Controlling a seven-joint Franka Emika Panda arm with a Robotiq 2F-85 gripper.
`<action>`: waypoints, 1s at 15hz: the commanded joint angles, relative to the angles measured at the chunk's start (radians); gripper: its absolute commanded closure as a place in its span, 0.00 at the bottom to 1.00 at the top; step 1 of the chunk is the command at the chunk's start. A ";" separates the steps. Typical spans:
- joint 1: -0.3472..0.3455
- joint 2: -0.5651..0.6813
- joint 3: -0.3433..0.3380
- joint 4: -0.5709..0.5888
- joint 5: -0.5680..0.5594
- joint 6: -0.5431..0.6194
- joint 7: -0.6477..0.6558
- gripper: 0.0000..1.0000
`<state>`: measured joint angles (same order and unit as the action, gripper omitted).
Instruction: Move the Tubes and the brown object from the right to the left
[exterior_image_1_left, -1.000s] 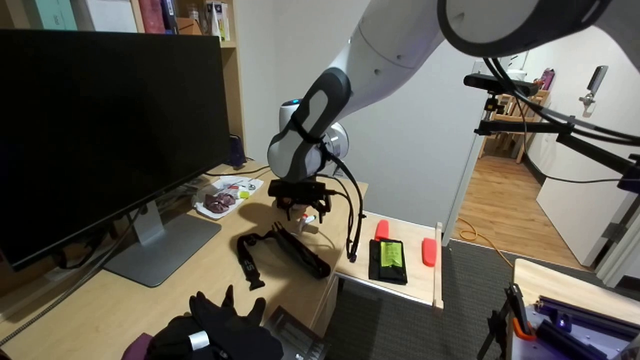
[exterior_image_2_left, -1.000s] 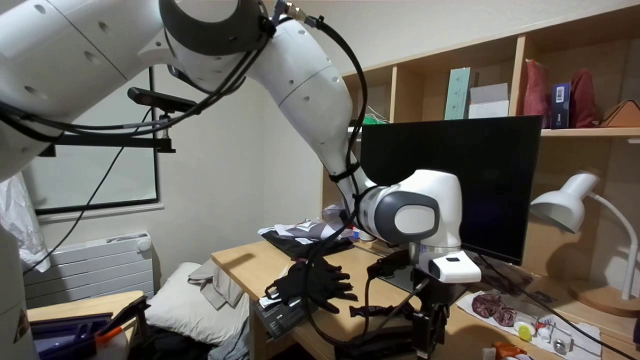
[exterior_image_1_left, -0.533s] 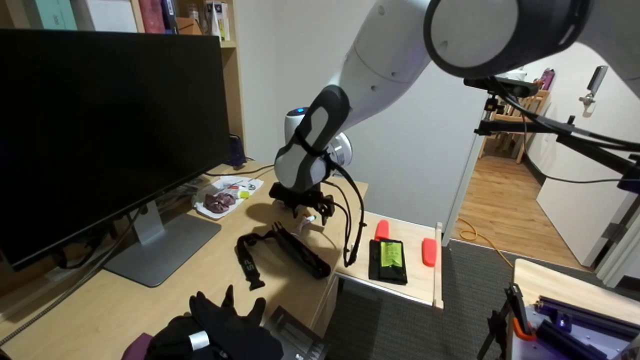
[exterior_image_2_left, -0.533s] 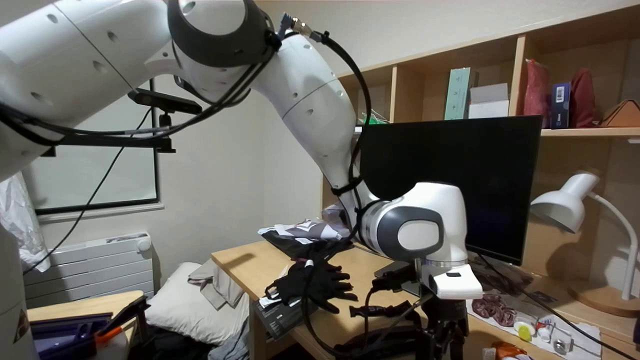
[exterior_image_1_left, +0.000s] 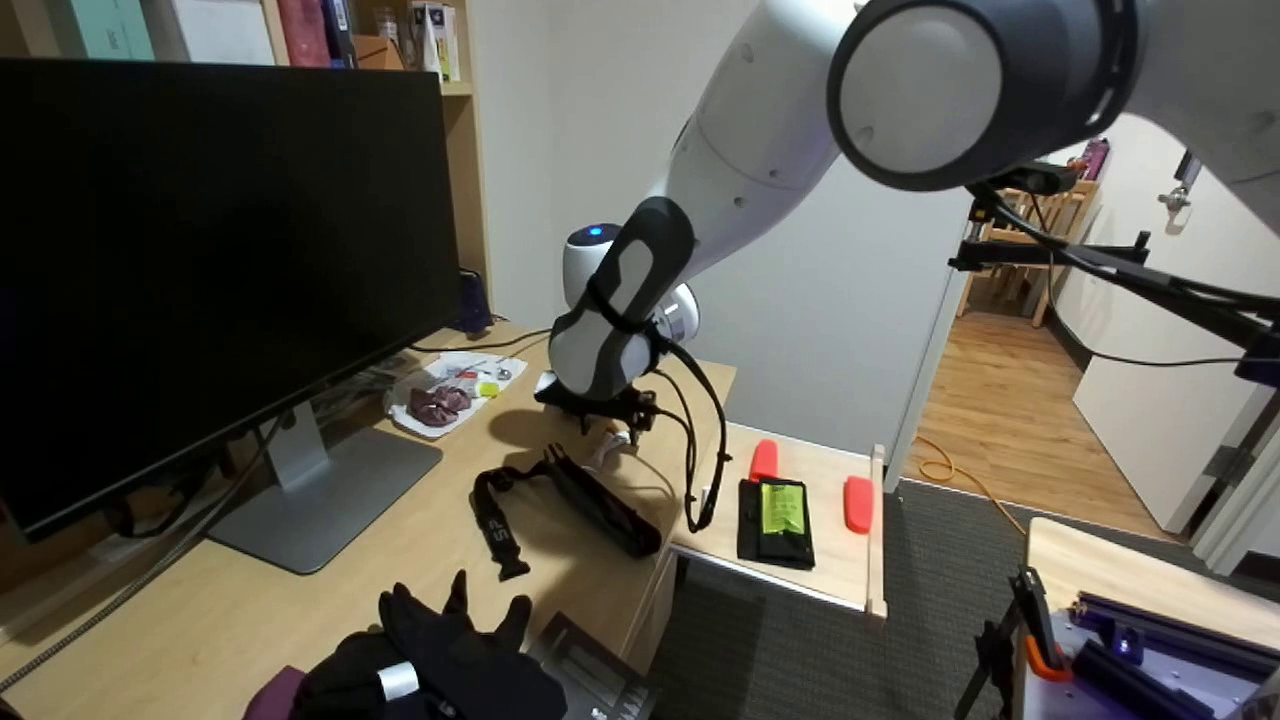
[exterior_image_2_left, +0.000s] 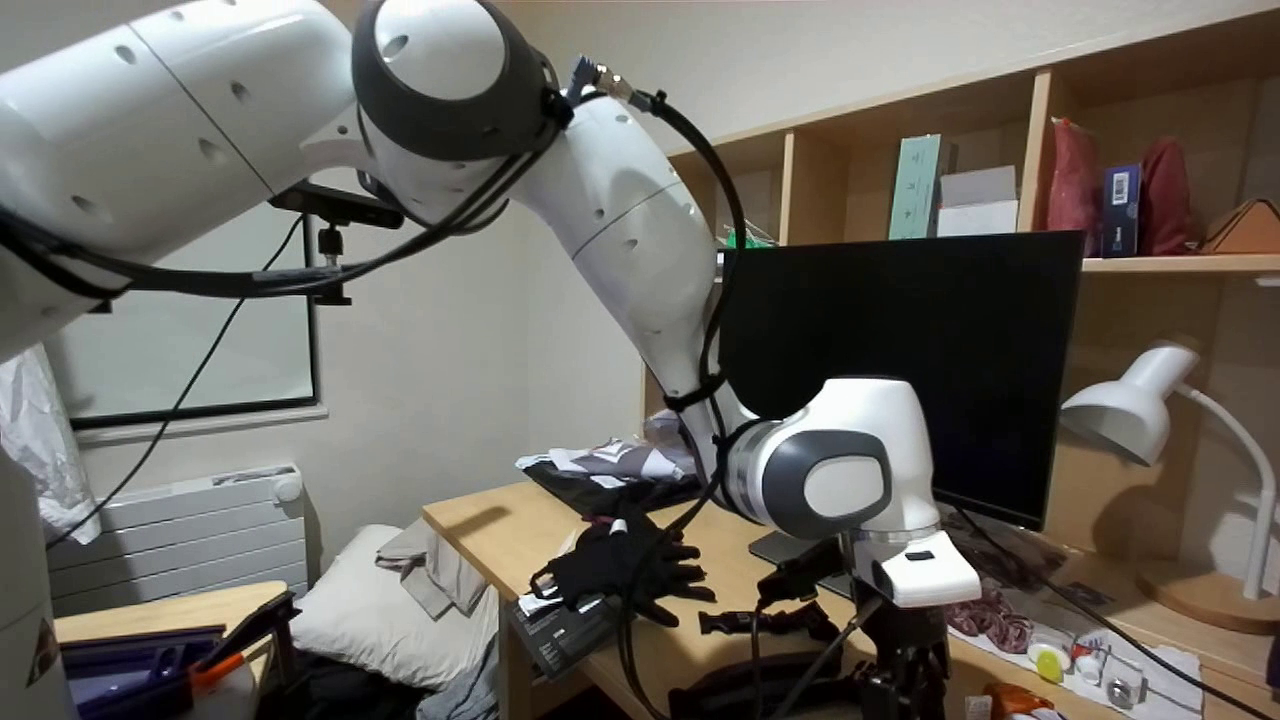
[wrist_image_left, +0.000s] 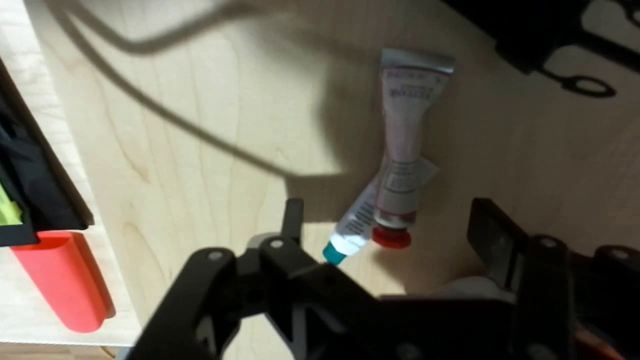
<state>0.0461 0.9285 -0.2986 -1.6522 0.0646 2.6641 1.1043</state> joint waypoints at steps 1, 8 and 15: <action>0.002 0.024 -0.001 0.021 -0.017 0.042 -0.034 0.46; 0.007 0.006 -0.008 -0.004 -0.014 0.046 -0.053 0.91; -0.014 -0.110 0.023 -0.087 0.000 0.094 -0.157 0.89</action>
<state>0.0497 0.9136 -0.3017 -1.6524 0.0624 2.7113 1.0225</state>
